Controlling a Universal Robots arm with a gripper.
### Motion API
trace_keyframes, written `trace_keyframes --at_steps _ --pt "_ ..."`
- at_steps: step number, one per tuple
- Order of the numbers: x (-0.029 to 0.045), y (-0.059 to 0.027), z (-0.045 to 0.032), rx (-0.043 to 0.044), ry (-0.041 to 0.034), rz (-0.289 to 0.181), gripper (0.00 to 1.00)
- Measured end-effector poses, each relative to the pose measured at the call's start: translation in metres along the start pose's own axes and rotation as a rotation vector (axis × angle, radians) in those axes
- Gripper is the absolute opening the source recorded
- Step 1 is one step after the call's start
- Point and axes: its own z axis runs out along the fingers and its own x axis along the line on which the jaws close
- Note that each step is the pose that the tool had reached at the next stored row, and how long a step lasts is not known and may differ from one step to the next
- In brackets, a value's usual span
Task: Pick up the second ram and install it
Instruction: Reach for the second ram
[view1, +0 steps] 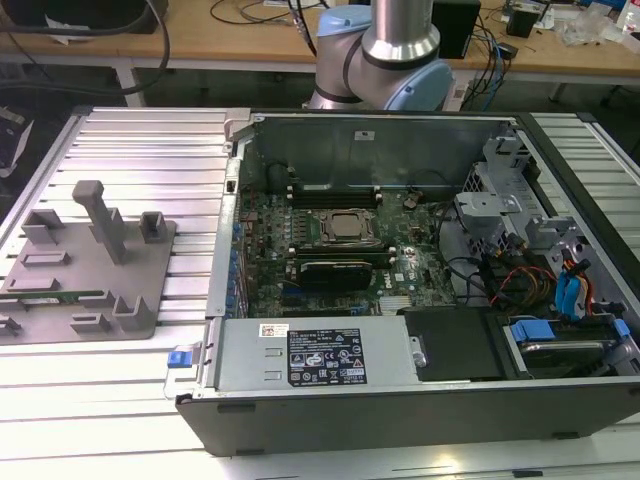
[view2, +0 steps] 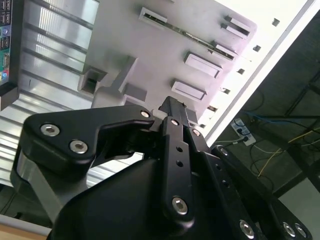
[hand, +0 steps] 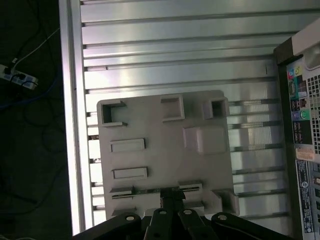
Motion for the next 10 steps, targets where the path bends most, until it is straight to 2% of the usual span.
trace_keyframes --at_steps 7,10 --pt "0.0129 -0.0010 0.0022 0.0000 0.0001 0.000 0.08" --pt "0.0155 -0.0013 0.0028 0.0001 0.0000 0.000 0.08"
